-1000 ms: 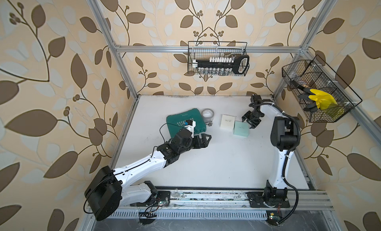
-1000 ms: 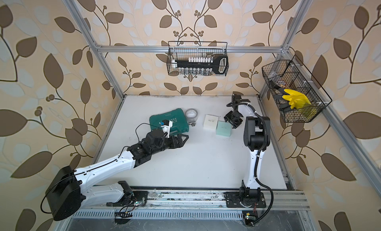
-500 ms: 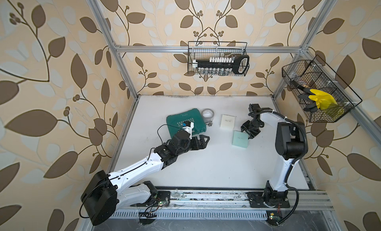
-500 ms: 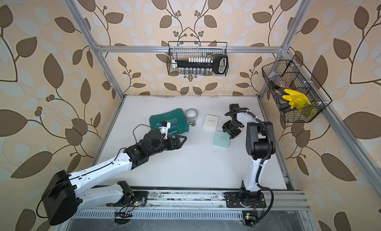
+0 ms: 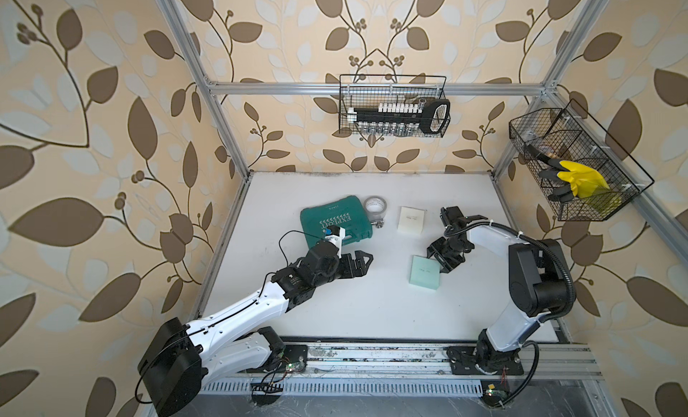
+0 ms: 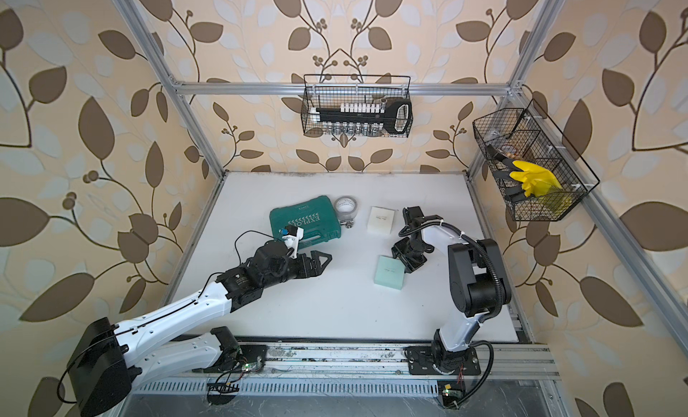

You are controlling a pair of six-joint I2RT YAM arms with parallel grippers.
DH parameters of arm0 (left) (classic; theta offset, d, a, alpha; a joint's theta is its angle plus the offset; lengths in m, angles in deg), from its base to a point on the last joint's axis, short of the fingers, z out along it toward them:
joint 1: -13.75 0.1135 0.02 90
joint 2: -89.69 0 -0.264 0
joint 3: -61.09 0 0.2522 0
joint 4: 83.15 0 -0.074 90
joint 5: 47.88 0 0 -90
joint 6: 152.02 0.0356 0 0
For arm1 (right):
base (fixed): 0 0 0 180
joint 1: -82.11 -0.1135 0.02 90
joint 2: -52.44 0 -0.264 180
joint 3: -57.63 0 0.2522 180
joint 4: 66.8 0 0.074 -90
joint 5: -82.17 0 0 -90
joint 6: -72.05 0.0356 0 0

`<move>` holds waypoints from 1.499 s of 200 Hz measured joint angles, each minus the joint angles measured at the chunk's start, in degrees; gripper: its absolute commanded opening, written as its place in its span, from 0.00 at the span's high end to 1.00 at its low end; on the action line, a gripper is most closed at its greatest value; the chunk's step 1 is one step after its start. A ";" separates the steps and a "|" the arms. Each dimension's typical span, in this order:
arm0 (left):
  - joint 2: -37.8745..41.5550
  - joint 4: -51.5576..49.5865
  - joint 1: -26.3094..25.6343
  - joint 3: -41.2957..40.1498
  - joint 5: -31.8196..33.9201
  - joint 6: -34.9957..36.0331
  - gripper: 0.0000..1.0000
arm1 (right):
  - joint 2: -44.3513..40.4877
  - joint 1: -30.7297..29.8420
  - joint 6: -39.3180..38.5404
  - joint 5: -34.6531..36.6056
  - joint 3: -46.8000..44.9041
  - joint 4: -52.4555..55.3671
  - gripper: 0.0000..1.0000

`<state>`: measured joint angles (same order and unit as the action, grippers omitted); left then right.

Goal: Take out the earrings from the drawer-style jewelry box
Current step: Move the jewelry box to the center of the board.

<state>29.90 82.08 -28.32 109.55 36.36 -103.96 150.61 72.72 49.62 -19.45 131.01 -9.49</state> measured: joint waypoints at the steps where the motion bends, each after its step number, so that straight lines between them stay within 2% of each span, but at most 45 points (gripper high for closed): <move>1: 0.00 -0.04 0.00 -0.04 -0.02 0.02 0.01 | -0.02 -0.07 0.04 0.00 -0.02 -0.04 0.38; 26: 0.00 -0.85 0.00 -0.35 -0.35 0.00 0.01 | -1.42 -2.71 1.95 -1.53 -1.16 -1.20 0.32; 53: 0.00 -1.27 0.00 -0.35 -1.29 0.00 0.01 | -3.17 -4.28 1.53 -2.12 -1.70 -1.14 0.17; 96: 0.50 -3.45 0.00 -0.35 -2.38 0.02 0.01 | -9.31 -4.52 -8.17 0.74 -2.56 1.42 0.00; 140: 4.28 -4.85 0.00 -1.29 -3.32 -0.22 0.01 | -17.29 -9.03 -18.86 1.95 -7.17 2.40 0.00; 188: 4.44 -4.79 -0.02 -2.25 -6.01 -0.68 0.01 | -15.89 -14.10 -24.22 1.09 -8.35 0.59 0.01; 244: 4.11 -4.79 -0.02 -2.25 -6.21 -2.62 0.01 | -11.04 -17.75 -24.96 -1.90 -7.54 -1.66 0.01; 300: 4.11 -4.85 -0.02 -2.25 -5.99 -3.37 0.01 | -6.60 -22.34 -20.61 -5.05 -4.33 -4.09 0.02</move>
<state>34.01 77.22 -28.34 107.30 30.37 -107.32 144.01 50.38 29.01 -24.50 126.68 -13.58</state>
